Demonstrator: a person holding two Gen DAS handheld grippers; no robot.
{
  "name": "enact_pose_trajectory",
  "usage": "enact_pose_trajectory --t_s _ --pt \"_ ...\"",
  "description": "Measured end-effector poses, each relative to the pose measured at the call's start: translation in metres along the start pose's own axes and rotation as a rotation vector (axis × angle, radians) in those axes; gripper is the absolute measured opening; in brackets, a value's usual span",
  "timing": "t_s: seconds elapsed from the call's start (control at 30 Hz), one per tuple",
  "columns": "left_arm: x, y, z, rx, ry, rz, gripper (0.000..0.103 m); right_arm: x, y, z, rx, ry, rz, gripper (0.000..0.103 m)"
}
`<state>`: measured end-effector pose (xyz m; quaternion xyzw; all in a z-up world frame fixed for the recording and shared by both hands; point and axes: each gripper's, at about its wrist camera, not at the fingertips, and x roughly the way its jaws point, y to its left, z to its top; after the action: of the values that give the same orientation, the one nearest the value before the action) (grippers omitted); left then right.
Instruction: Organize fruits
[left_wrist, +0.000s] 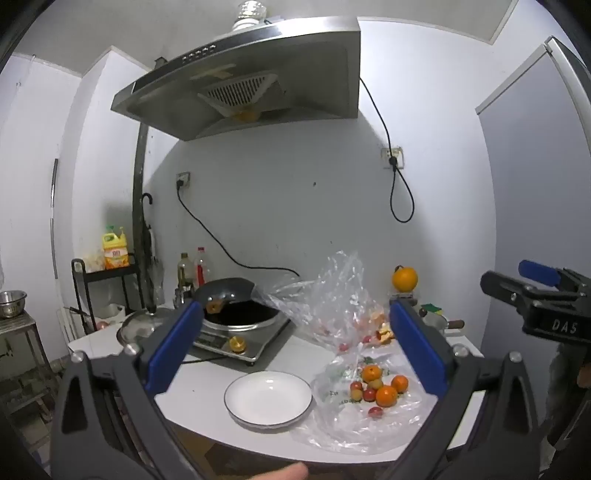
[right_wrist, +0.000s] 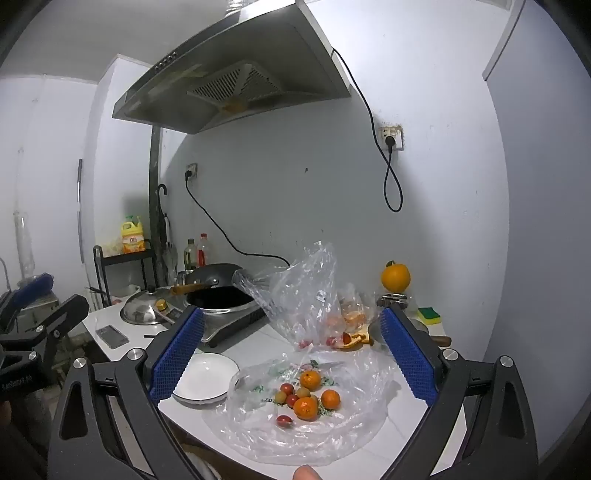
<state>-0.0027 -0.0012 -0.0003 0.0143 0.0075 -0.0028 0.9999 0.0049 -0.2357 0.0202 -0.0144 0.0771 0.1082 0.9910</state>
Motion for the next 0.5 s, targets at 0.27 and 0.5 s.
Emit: enact_pose_trajectory --t_s 0.27,0.5 --pt "0.01 0.003 -0.02 -0.03 0.052 -0.002 0.102 0.003 -0.002 0.004 -0.008 0.018 0.005 0.098" --pt "0.014 0.0 -0.015 -0.023 0.056 0.004 0.102 0.003 -0.002 0.0 -0.004 0.016 0.009 0.098"
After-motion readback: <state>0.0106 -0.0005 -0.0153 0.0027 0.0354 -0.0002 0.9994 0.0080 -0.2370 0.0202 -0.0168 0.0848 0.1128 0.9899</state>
